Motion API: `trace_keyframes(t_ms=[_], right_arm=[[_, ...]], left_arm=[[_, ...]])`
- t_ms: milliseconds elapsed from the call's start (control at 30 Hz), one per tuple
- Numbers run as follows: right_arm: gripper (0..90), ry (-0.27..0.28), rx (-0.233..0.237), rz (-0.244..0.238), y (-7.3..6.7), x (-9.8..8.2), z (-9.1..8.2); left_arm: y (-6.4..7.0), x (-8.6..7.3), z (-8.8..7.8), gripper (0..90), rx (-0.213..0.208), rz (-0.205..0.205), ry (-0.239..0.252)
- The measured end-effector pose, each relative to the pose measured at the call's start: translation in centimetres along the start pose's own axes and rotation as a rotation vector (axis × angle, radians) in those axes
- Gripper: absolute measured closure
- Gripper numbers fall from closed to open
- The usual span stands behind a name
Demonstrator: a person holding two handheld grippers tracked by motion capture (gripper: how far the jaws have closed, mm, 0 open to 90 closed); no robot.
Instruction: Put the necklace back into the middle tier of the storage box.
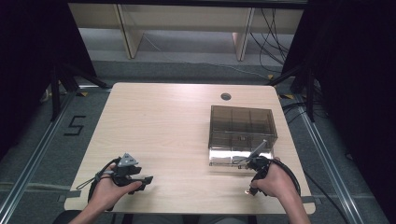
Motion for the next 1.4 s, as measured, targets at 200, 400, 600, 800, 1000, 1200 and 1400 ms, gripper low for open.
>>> trace_keyframes(t_ms=[200,400,600,800,1000,1200,1400], right_arm=[[65.8,-0.005,0.018,-0.008,0.1,-0.1,-0.3],[65.9,-0.004,-0.001,-0.061,0.1,-0.1,0.1],[67.2,0.0,-0.019,-0.058,-0.1,0.0,0.4],[67.9,-0.006,-0.016,-0.078,-0.3,0.3,0.9],[68.5,-0.02,-0.031,-0.086,-0.4,0.4,1.4],[69.6,-0.021,-0.029,-0.142,-0.4,0.6,1.8],[71.0,-0.039,-0.044,-0.124,-0.7,0.5,2.0]], left_arm=[[0.0,0.0,-0.1,37.5,-0.008,0.007,0.001],[-0.1,0.0,-0.1,37.5,-0.001,0.006,0.007],[0.0,0.0,-0.1,37.5,-0.001,0.007,0.005],[0.0,0.0,-0.1,37.5,0.0,0.006,0.006],[0.0,0.0,-0.1,37.5,-0.001,0.007,0.005],[0.0,0.0,-0.1,37.5,-0.002,0.009,0.006],[0.1,0.0,-0.1,37.5,-0.01,0.01,0.009]])
Point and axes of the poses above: each handheld gripper's, and its own axes: z roughly forward along the jaws, x roughly out of its top, y roughly to its right, the point moved 6 cm from there along z, roughly forward along the jaws, and after that the axes turned 2 degrees about -y, right-handed, at the moved point
